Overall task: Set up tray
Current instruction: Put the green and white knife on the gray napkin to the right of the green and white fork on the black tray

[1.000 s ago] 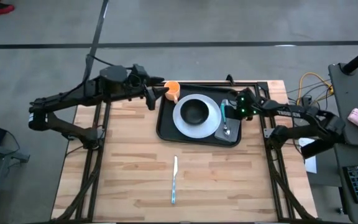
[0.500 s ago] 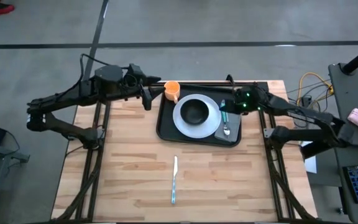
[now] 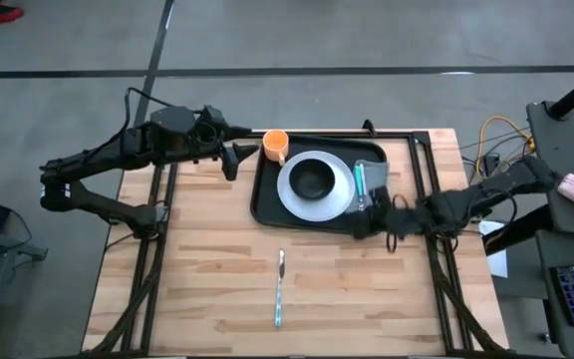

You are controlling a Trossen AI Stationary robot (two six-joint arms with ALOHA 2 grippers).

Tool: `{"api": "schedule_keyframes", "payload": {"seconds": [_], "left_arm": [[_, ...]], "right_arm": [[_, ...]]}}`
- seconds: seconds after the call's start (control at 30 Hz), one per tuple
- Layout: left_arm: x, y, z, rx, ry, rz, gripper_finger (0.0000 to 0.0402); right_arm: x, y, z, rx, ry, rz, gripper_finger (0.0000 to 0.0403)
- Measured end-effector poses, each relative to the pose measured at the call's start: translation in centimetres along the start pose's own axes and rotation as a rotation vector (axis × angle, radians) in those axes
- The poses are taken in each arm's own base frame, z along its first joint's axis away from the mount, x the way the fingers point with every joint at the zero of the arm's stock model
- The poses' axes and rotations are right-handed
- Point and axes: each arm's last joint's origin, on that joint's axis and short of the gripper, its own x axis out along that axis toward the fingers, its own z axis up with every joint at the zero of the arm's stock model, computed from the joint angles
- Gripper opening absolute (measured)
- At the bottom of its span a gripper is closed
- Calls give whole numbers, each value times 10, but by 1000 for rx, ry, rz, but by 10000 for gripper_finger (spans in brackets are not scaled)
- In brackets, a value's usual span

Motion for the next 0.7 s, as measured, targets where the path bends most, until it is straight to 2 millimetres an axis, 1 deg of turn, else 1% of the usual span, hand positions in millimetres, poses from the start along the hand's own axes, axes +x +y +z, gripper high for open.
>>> {"api": "schedule_keyframes", "payload": {"seconds": [0.1,0.27,0.43,0.53,0.63,0.7], "left_arm": [[0,0,0,24,3,1,237],[0,0,0,41,5,1,237],[-2,1,-1,42,13,3,237],[-5,2,-2,44,23,4,237],[-13,3,-1,43,15,-1,237],[-18,4,0,41,6,-4,237]], "right_arm": [[6,15,-21,-42,17,-6,187],[29,49,-48,14,56,-20,187],[65,83,-73,96,83,-92,187],[89,96,-90,144,116,-184,187],[113,101,-108,212,117,-283,187],[129,104,-120,255,122,-314,187]]}}
